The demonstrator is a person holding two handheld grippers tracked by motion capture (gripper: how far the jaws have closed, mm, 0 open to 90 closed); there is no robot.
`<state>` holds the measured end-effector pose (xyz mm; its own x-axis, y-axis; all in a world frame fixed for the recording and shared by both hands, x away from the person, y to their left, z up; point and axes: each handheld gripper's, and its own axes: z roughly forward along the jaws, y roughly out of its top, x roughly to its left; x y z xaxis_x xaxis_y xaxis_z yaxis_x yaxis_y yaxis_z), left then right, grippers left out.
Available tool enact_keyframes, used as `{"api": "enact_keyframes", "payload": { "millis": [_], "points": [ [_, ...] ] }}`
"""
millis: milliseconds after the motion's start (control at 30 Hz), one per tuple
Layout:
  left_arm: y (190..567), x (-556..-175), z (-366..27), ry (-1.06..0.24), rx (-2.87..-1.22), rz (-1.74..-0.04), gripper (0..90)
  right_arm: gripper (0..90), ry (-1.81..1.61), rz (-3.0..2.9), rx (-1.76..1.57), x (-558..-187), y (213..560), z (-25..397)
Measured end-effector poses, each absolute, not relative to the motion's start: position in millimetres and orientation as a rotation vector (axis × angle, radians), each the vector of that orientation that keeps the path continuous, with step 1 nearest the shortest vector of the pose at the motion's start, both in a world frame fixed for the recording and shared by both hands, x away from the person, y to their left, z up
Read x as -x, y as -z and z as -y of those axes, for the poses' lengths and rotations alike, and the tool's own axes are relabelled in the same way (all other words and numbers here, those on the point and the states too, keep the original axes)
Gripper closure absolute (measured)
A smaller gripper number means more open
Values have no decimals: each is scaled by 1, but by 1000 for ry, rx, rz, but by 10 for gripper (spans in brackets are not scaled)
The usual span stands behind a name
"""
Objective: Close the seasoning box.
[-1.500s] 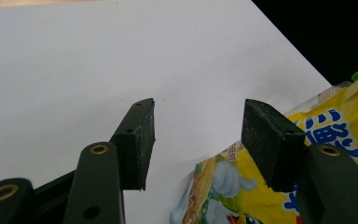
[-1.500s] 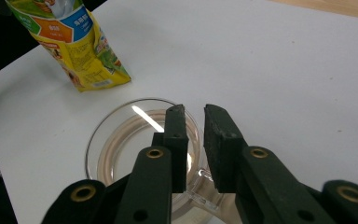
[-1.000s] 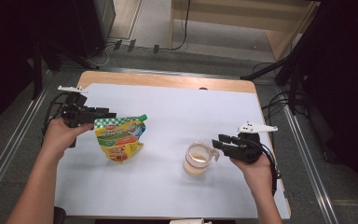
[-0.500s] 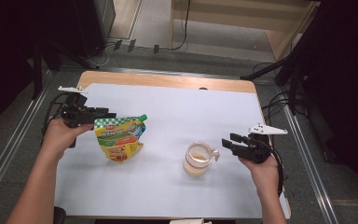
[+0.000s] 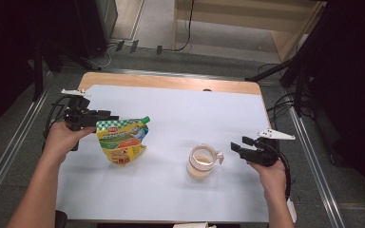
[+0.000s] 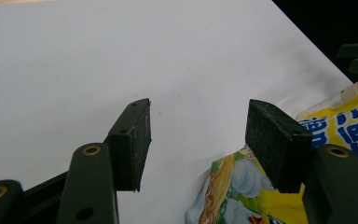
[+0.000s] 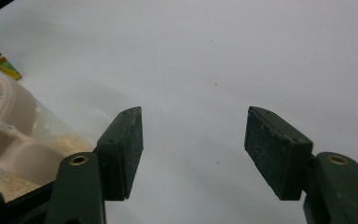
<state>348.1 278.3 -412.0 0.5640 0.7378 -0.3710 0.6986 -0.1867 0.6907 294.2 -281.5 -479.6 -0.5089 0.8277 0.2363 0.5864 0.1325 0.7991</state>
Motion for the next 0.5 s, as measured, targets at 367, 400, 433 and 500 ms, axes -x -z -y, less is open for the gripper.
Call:
{"api": "enact_keyframes", "payload": {
  "millis": [367,400,433,500],
  "points": [
    [415,-349,-281,-135,-1883,-1168,366,294,-1276,-2121,-1411,-299,492,287],
    [415,-349,-281,-146,-1879,-1168,366,294,-1267,-2125,-1409,-299,493,286],
    [415,-349,-281,-153,-1879,-1169,366,293,-1263,-2124,-1409,-299,493,286],
    [416,-349,-282,-169,-1875,-1172,358,294,-1256,-2116,-1405,-300,492,285]
  ]
}}
